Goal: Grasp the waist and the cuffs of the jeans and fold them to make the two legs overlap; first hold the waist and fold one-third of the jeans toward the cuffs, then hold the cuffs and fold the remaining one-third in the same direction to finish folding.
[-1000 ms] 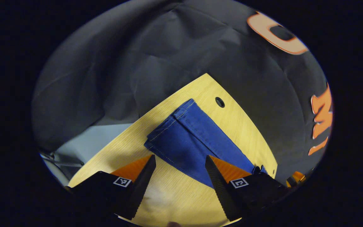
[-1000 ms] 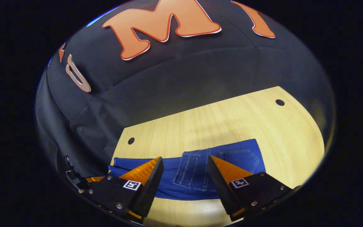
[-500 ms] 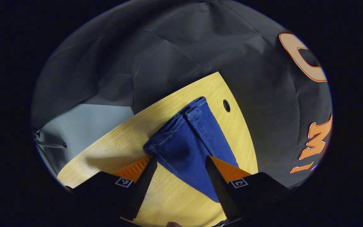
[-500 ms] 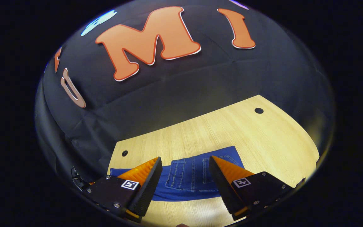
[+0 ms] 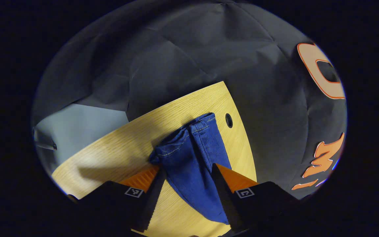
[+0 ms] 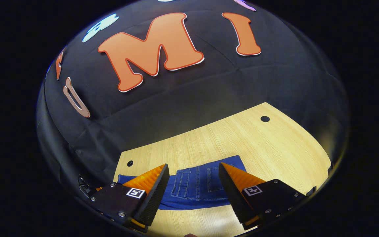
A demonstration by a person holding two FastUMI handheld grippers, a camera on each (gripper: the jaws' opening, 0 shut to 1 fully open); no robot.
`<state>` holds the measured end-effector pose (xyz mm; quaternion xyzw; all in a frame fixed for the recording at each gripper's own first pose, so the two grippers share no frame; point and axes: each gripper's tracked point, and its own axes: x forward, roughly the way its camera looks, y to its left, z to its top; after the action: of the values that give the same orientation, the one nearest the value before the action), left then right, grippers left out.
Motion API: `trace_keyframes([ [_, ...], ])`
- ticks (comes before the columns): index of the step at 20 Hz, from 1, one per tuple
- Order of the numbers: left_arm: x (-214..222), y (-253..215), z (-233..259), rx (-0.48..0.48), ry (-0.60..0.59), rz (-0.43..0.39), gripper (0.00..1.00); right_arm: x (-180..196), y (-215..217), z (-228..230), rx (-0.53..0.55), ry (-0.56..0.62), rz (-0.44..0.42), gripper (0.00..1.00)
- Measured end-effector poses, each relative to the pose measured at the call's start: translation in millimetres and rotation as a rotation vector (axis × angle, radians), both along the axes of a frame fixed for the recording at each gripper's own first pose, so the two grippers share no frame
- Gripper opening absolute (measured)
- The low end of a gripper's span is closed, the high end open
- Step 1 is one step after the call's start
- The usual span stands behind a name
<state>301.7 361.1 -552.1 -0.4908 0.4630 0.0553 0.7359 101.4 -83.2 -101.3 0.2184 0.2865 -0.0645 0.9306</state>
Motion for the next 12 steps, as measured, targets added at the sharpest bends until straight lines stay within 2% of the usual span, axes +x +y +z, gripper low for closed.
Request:
trace_keyframes([
  [1, 2.8, -2.0, -1.2, -0.003, 0.005, -0.004, 0.76, -1.8, -5.3, -0.1, -0.003, 0.001, -0.006, 0.93],
  [4, 10.8, -9.7, -11.4, 0.013, 0.016, -0.042, 0.58, -6.0, -16.7, 0.5, 0.002, 0.001, -0.018, 0.93],
  [5, 12.8, -9.9, -14.1, 0.015, 0.015, -0.053, 0.41, -7.5, -20.8, -0.5, 0.002, 0.003, -0.023, 0.93],
  [6, 13.3, -10.0, -19.1, 0.024, 0.033, -0.052, 0.34, -8.4, -24.3, -1.9, 0.003, 0.004, -0.026, 0.93],
  [7, 13.4, -10.7, -18.4, 0.014, 0.028, -0.048, 0.10, -10.2, -26.9, -2.4, 0.003, 0.006, -0.025, 0.93],
  [9, 12.2, -13.6, -16.0, 0.006, 0.030, -0.029, 0.11, -10.7, -33.2, -4.2, 0.004, 0.005, -0.028, 0.93],
  [10, 13.8, -18.7, -11.1, 0.001, 0.013, -0.028, 0.02, -9.5, -35.3, -2.6, 0.005, 0.002, -0.033, 0.93],
  [12, 5.6, -9.2, 9.0, 0.018, -0.025, -0.013, 0.02, -6.8, -38.3, -0.6, 0.015, -0.009, -0.027, 0.93],
])
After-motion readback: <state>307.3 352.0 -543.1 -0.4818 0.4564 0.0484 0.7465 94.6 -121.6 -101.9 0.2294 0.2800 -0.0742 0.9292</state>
